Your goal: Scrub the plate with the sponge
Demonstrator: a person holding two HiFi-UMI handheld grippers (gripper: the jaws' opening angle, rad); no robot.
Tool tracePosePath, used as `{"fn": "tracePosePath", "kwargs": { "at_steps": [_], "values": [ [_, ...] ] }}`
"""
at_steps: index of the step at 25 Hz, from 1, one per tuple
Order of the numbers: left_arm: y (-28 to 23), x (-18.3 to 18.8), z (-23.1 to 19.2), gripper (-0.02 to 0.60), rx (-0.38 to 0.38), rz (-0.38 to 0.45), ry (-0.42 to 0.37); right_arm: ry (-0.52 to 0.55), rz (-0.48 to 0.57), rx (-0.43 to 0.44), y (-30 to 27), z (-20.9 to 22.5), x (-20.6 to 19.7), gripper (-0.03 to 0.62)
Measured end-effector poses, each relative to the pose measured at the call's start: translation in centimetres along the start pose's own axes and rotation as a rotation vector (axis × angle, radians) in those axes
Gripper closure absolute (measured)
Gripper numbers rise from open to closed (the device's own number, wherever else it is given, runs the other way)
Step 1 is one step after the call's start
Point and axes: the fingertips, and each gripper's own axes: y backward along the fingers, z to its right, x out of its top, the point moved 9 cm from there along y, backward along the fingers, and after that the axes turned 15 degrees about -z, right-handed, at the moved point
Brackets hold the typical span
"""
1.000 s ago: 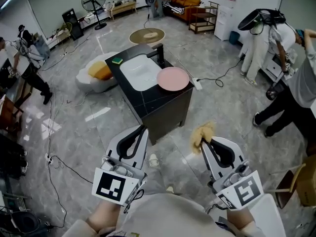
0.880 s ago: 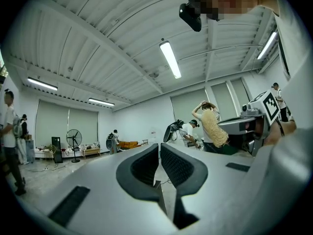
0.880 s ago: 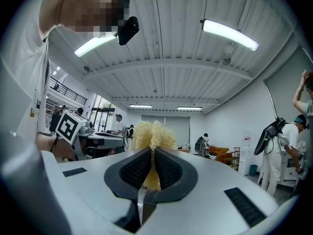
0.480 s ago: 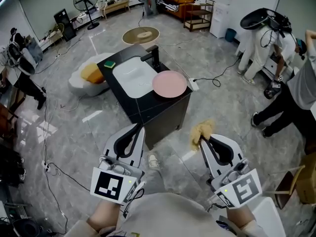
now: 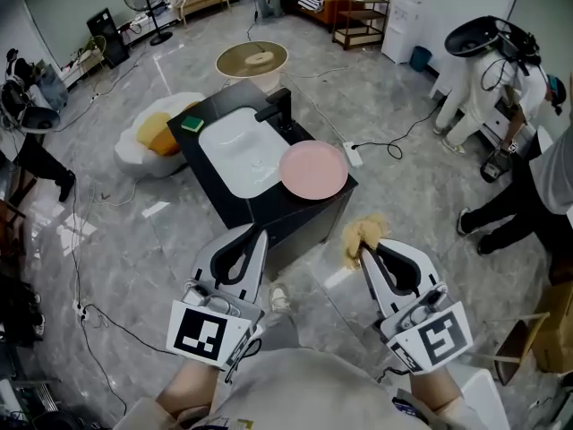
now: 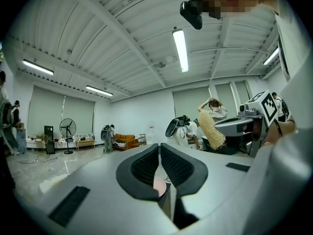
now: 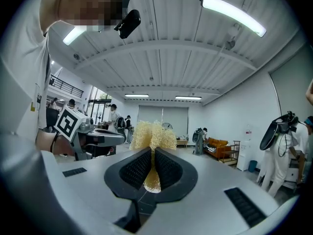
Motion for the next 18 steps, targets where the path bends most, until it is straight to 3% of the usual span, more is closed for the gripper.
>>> {"fn": "tracePosePath", "kwargs": {
  "at_steps": [4,9,13,18],
  "values": [
    [-3.6,-0.4,-3.8,0.551,-0.016,-0.037,0.003,-0.016,-0.028,-0.007,-4.9,2.0,0.7,0.546],
    [-9.4,-2.2,-9.3,0.551,-0.096,-0.112,0.096,-0.027,-0.095,-0.018,-12.1,4.7,0.7,0.546],
    [-13.3,-3.4,-12.6,0.551,-0.118,-0.165,0.094,-0.037,-0.132,-0.029,-16.9,6.1,0.4,0.546],
    [-17.4,-5.7,-15.6,0.549,-0.145,-0.243,0.180,-0.049,-0.174,-0.048,-21.6,7.3,-0.4,0.546]
  ]
}}
